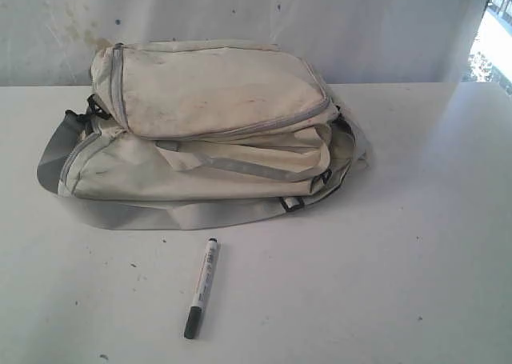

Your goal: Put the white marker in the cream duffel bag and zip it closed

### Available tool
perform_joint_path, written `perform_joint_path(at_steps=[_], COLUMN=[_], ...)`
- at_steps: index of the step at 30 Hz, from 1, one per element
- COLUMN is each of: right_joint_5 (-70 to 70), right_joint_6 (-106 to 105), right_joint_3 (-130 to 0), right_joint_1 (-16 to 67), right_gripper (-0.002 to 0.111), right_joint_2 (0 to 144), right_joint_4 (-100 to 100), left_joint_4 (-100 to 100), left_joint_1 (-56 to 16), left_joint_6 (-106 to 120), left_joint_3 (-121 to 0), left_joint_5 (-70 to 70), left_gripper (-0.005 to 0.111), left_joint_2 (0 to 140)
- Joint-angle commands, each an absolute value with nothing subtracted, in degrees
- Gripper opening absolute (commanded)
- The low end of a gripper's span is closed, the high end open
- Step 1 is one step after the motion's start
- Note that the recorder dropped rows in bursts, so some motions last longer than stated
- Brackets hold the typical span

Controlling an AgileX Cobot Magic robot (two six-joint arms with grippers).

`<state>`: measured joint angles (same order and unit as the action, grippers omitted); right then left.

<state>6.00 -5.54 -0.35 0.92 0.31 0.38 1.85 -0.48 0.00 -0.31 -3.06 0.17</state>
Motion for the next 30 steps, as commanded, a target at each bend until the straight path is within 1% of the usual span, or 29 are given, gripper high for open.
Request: perform_joint_path(at_steps=[1, 18, 24, 30], right_joint_5=[6.33, 6.08, 1.09, 0.85], right_joint_6=[-5.41, -5.39, -2.46, -2.46], right_joint_3=[0.00, 0.00, -0.04, -5.20], right_joint_1=[0.53, 0.53, 0.53, 0.53], right_gripper=[0.000, 0.000, 0.000, 0.000], right_joint_2=[0.00, 0.00, 0.00, 0.00], right_joint_4=[0.42, 0.42, 0.42, 0.42], left_joint_4=[1.38, 1.24, 0.91, 0.91], left_joint_1=[-0.70, -0.70, -0.70, -0.70], left_joint_6=[0.00, -0.55, -4.54, -8.70], left_joint_3=[0.00, 0.00, 0.00, -6.51], left_joint_5=[-3.09, -1.64, 2.89, 2.77], left_gripper=[0.000, 0.000, 0.000, 0.000], left_joint_2=[0.00, 0.00, 0.00, 0.00])
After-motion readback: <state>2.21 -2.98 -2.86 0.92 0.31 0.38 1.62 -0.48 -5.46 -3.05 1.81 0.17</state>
